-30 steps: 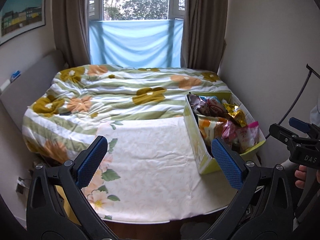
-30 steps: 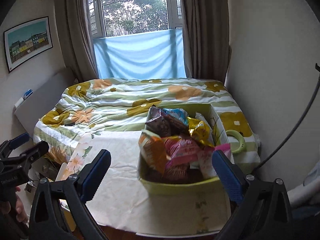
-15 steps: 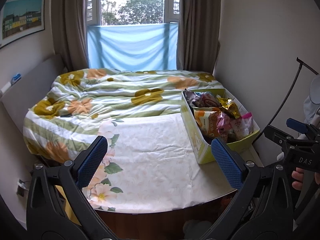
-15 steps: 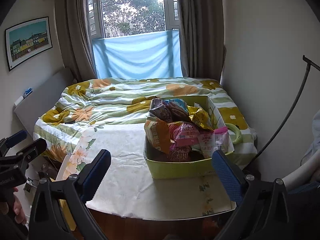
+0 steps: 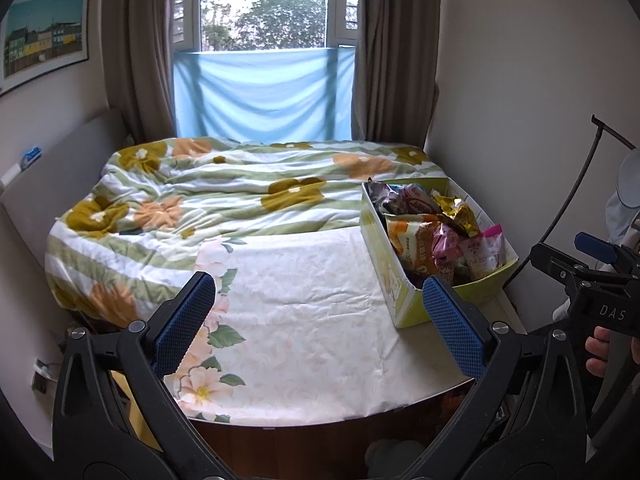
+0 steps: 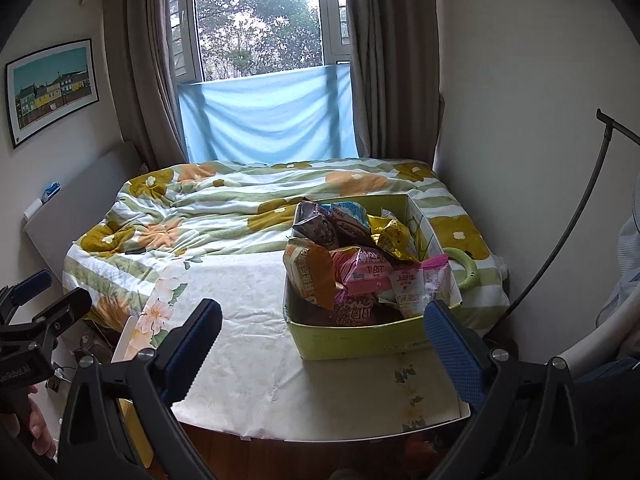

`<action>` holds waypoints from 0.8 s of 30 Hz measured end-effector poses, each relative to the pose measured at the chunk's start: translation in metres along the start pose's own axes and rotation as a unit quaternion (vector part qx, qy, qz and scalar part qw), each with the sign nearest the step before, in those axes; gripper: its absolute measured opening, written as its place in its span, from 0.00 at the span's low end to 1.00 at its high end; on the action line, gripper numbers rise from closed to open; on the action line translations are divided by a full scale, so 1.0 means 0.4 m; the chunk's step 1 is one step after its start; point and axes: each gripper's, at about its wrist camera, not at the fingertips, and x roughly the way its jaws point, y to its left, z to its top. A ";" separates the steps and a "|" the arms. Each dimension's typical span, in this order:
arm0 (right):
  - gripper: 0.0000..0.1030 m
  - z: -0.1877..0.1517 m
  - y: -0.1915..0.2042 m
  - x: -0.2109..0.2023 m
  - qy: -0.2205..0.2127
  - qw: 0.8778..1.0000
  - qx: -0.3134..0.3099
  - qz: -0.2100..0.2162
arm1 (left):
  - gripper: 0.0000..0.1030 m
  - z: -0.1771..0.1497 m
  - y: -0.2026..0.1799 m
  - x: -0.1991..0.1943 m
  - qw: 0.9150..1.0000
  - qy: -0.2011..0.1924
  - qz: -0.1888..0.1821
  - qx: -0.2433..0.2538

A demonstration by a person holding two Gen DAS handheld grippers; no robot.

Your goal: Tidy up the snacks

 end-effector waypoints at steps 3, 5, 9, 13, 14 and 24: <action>0.98 0.000 0.001 0.000 0.000 1.000 0.000 -0.001 | 1.00 0.001 0.000 0.001 1.000 0.000 0.000 -0.001; 0.98 0.001 0.001 0.001 0.000 1.000 -0.001 -0.001 | 1.00 0.005 0.000 0.003 1.000 0.001 0.000 -0.001; 0.98 0.001 0.001 0.001 -0.001 1.000 -0.001 -0.002 | 1.00 0.007 0.002 0.004 1.000 0.001 0.000 -0.001; 0.98 0.007 -0.003 0.008 0.000 1.000 -0.004 -0.005 | 1.00 0.011 0.004 0.006 1.000 0.001 0.001 -0.001; 0.98 0.007 -0.002 0.008 0.000 1.000 -0.003 -0.004 | 1.00 0.011 0.004 0.006 1.000 0.001 0.001 -0.001; 0.98 0.009 0.001 0.010 0.001 1.000 -0.003 -0.004 | 1.00 0.010 0.006 0.006 1.000 0.001 0.000 -0.001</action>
